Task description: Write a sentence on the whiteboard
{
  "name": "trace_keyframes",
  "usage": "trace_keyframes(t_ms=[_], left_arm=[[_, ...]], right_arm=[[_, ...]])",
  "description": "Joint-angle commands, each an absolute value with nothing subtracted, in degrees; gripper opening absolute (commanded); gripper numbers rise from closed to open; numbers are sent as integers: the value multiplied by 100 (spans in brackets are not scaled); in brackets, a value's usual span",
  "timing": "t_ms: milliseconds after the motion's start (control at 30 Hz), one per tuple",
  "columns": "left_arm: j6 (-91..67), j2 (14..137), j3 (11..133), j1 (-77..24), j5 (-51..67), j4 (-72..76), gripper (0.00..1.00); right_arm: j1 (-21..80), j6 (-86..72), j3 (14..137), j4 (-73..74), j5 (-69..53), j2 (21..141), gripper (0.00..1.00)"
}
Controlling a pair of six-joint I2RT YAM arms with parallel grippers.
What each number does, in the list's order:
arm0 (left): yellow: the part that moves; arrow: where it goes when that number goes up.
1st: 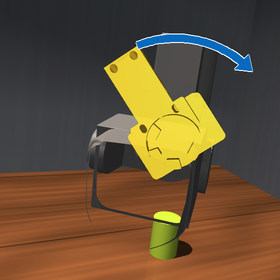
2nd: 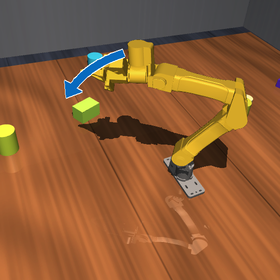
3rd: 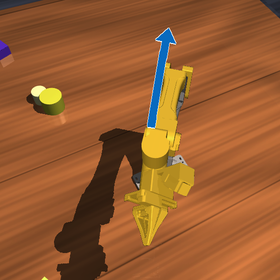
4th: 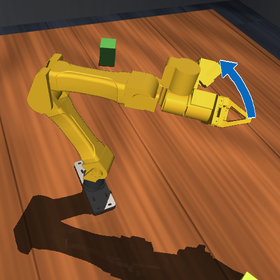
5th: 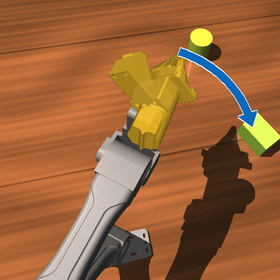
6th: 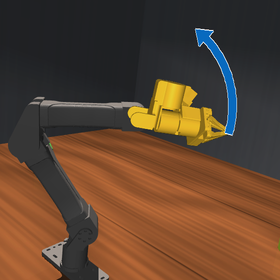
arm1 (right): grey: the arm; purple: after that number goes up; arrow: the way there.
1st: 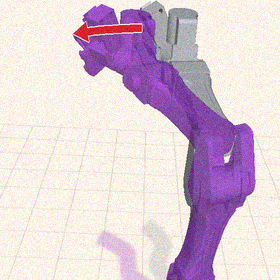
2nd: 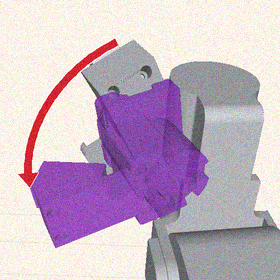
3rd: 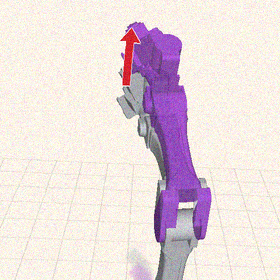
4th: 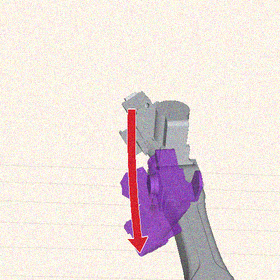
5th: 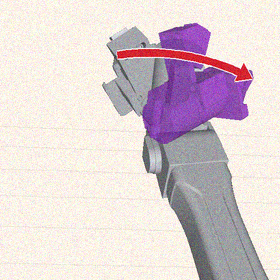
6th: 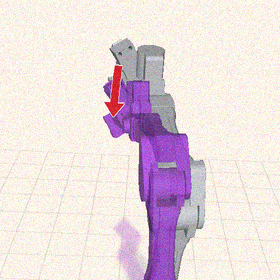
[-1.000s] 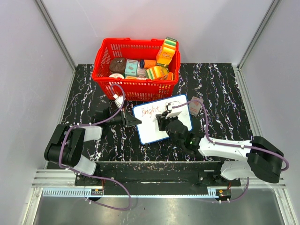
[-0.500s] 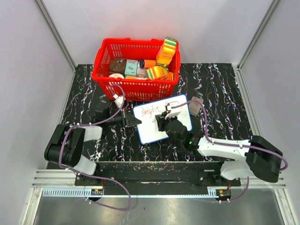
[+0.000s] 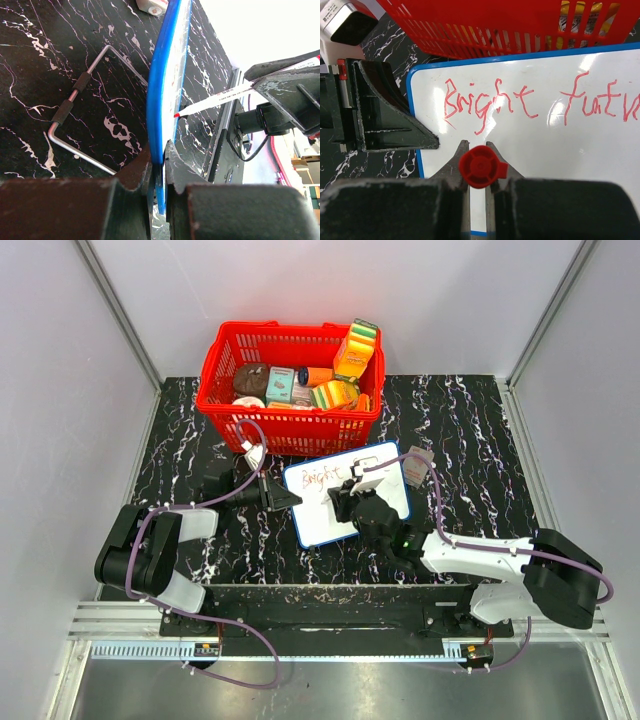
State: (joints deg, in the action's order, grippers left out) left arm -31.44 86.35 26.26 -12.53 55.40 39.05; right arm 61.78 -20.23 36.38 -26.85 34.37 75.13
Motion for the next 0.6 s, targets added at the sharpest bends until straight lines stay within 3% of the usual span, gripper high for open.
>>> trace_keyframes(t_ms=[0, 567], left_arm=[[-2593, 8613, 2672, -1318, 5001, 3753, 0], [-2593, 8613, 2681, -1336, 4975, 3744, 0]], right_arm=[[6205, -2188, 3578, -2611, 3384, 7418, 0], [6214, -2259, 3401, -2347, 3937, 7084, 0]])
